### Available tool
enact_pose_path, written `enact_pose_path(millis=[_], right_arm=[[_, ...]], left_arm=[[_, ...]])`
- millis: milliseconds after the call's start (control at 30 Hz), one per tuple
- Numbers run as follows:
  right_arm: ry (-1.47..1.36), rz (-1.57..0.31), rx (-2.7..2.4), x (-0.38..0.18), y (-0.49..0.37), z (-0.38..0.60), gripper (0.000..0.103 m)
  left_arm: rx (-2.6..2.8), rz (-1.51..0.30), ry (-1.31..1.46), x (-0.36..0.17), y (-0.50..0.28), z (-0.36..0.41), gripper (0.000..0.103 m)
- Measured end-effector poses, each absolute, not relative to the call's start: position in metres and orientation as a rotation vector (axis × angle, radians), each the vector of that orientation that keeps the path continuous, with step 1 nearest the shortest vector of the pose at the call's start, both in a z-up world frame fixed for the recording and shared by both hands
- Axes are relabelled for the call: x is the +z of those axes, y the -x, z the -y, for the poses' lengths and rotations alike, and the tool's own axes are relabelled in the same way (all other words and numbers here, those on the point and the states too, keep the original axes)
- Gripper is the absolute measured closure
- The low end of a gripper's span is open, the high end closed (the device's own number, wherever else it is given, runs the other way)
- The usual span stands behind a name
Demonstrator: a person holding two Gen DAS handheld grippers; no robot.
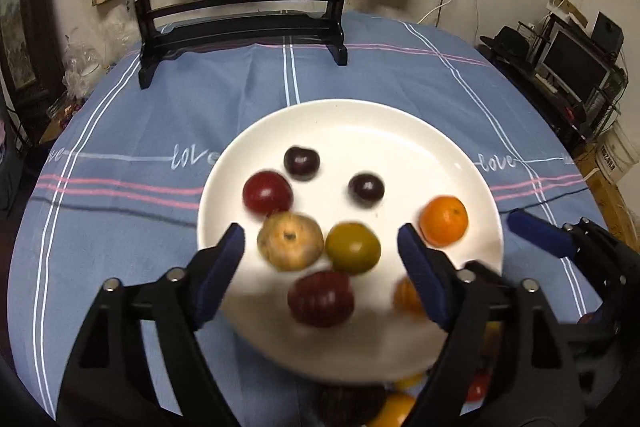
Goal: Organize fruits
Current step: 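Carry the dark plum and green-yellow tomato to the white plate, opening both tools, then grasp an orange round fruit with the left tool while the right tool grasps a pale yellow fruit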
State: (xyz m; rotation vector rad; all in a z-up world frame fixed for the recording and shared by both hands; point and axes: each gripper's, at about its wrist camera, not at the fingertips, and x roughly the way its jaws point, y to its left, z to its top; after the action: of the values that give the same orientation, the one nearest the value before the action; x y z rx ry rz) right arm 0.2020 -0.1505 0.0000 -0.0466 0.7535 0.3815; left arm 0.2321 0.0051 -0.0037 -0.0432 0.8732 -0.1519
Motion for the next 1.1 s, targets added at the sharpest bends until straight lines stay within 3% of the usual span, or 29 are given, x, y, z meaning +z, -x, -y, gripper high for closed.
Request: enact_pose_path(millis=[533,1100], right_arm=[[-0.063,-0.768,0.292,-0.013,-0.109,0.210,0.035],[-0.060,-0.815,0.344,-0.036,-0.066,0.212,0.034]], left_arm=[[-0.092,-0.879,0.049,-0.015,-0.132,-0.024,0.011],[-0.093,-0.934,0.010,-0.038,-0.088,-0.034,0.010]])
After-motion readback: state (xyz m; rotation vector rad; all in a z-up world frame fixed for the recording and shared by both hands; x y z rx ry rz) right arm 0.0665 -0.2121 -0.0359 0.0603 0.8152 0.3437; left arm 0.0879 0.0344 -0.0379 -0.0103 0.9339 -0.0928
